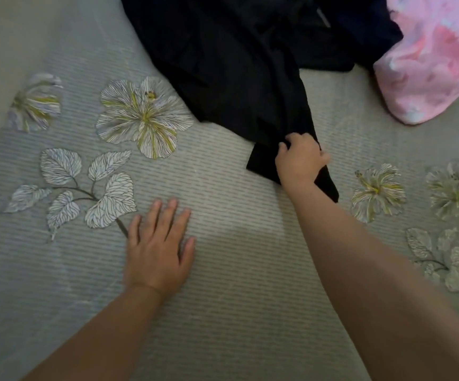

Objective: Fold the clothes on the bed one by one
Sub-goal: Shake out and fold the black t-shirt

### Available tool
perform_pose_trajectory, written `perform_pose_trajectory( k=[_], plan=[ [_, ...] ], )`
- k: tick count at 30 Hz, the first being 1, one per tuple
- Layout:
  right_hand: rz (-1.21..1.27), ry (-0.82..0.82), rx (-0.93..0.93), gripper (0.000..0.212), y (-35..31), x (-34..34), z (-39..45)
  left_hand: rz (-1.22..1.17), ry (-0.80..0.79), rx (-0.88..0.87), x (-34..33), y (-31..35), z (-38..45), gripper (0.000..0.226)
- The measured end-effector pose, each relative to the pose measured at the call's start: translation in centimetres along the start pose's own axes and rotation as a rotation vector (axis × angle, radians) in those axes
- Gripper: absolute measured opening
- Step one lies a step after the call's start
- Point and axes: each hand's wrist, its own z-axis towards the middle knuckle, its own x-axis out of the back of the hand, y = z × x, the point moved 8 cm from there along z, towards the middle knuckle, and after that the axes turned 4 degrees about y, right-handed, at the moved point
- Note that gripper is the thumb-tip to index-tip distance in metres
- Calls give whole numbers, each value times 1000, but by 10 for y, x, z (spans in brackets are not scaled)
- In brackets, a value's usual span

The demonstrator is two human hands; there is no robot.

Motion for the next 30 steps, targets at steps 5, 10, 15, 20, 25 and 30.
perform_pose_trajectory(
  k=[5, 10, 15, 20, 25, 30],
  plan=[
    [256, 23, 316, 16, 0, 13, -76, 30, -19, -23, -1, 2, 2, 54],
    [264, -26, 394, 23, 58, 26, -194, -77, -28, 43, -6, -7, -2, 70],
    [523, -344, 124, 17, 124, 41, -272, -45, -19, -320, 4, 31, -26, 49],
    [627, -689, -220, 19, 188, 61, -340, -47, -254, -452, 0, 69, -89, 34],
    [701, -1316, -579, 25, 230, 82, -424, -140, -974, -76, -3, 60, -206, 23],
    [684, -1135, -654, 22, 245, 99, -410, -568, -1152, 469, 26, 39, -272, 28]
  ],
)
